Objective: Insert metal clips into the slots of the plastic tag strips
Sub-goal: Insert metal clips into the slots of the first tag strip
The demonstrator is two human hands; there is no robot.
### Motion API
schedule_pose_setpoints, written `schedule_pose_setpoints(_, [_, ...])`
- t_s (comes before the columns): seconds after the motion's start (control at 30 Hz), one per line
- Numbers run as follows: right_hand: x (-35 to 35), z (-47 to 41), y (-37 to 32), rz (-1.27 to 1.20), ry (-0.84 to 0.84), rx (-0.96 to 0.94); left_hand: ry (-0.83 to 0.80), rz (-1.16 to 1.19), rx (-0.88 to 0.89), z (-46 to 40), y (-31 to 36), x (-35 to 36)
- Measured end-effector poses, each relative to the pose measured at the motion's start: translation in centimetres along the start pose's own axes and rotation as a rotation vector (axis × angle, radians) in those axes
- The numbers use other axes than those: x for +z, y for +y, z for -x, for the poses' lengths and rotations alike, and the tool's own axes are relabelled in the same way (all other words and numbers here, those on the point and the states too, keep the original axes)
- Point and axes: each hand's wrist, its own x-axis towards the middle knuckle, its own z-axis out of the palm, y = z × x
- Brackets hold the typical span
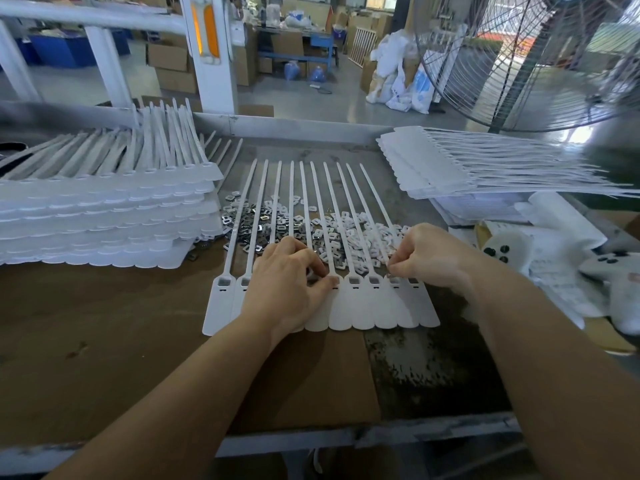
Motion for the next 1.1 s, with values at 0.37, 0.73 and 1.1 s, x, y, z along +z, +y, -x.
schedule_pose_setpoints(0.37, [-0.2, 0.2, 0.0, -0.040, -0.043, 0.057, 0.004, 0.009, 0.003, 0.0, 0.1, 0.0])
schedule_pose_setpoints(0.73, [0.0, 0.2, 1.0, -0.199, 0.014, 0.118, -0.015, 0.005, -0.002, 0.0, 0.3, -0.2])
schedule_pose_setpoints(1.1, [0.3, 0.5, 0.8, -0.185, 0.095, 0.045, -0.034, -0.004, -0.024, 0.0, 0.3, -0.2])
